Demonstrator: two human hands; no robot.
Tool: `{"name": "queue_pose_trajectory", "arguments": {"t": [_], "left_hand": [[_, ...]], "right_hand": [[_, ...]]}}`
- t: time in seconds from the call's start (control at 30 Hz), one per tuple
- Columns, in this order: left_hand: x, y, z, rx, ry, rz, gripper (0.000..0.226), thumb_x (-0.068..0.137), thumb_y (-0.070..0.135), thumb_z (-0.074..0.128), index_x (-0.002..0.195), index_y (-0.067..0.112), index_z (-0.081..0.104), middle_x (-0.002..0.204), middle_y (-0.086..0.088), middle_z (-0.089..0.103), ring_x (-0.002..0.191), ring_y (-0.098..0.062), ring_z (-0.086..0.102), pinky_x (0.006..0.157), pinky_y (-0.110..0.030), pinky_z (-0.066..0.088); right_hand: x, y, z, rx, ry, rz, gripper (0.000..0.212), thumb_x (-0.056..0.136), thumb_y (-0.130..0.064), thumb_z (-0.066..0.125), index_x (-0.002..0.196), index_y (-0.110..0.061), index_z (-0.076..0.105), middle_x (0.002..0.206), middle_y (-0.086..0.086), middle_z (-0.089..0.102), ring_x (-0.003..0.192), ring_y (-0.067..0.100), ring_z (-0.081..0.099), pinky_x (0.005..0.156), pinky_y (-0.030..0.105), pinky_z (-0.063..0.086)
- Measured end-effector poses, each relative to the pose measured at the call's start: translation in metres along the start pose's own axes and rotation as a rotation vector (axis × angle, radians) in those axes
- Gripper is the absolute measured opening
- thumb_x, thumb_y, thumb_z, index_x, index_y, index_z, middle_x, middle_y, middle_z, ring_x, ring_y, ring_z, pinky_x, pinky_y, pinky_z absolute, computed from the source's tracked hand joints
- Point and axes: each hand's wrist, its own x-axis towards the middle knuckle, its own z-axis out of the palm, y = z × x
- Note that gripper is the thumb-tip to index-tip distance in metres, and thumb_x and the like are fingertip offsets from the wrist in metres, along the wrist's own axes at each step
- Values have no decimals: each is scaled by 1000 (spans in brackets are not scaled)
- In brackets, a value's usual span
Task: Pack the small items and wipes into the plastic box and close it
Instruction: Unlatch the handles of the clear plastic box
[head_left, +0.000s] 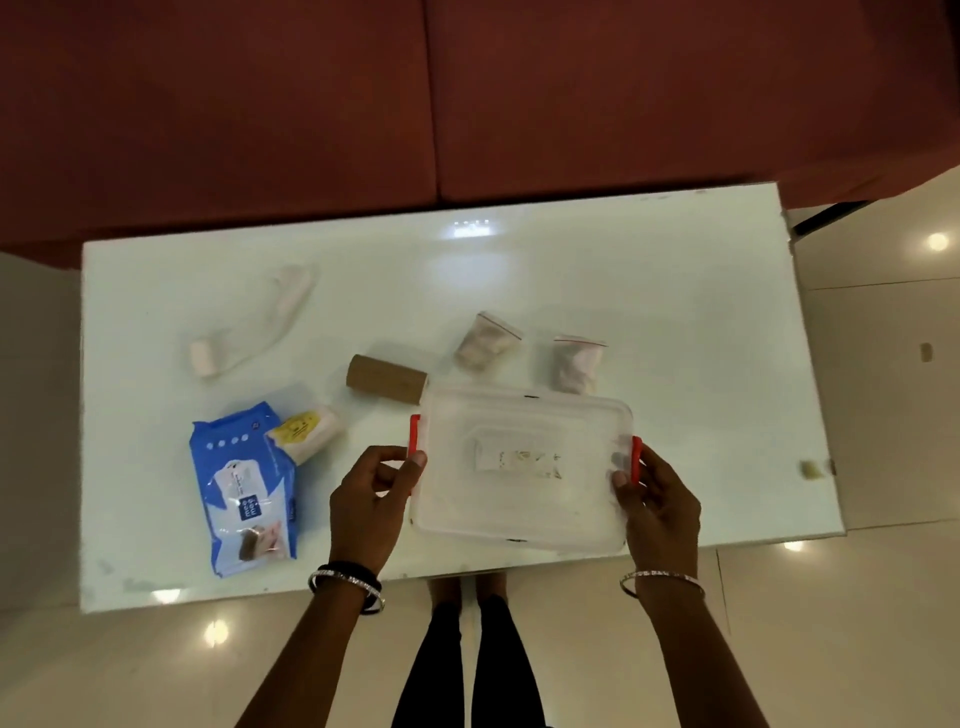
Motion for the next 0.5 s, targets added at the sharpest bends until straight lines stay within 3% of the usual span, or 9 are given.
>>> {"name": "queue_pose_trajectory", "arguments": {"t": [0.1,0.2,0.4,0.5], "left_hand": [[10,-14,-2,61,58,11,31,80,56,63,92,28,65,70,7,69,70,-10,68,60,-20,47],[17,-25,-2,123,98,42,27,86,47,62,93,21,67,74,4,71,71,-13,68,58,-17,43],[26,-40,1,234,155,68,26,94,38,54,95,17,69,78,4,70,69,-12,64,62,-22,50],[35,-52,4,32,28,-162,20,97,22,54,100,12,70,94,-10,73,82,-25,70,69,-40,62]], "right_hand": [[6,2,16,-26,-44,-9,46,87,-9,71,130,-24,63,112,2,73,106,20,68,96,50,53],[12,1,22,-28,-92,-30,46,89,-5,68,132,-21,61,111,-2,72,105,16,67,99,47,52],[16,0,20,-40,-142,-47,47,91,-3,65,136,-16,58,115,-5,71,108,12,67,95,35,53],[17,-3,22,-34,-153,-43,48,91,-2,65,134,-21,58,118,-10,70,110,2,66,93,20,53]]}}
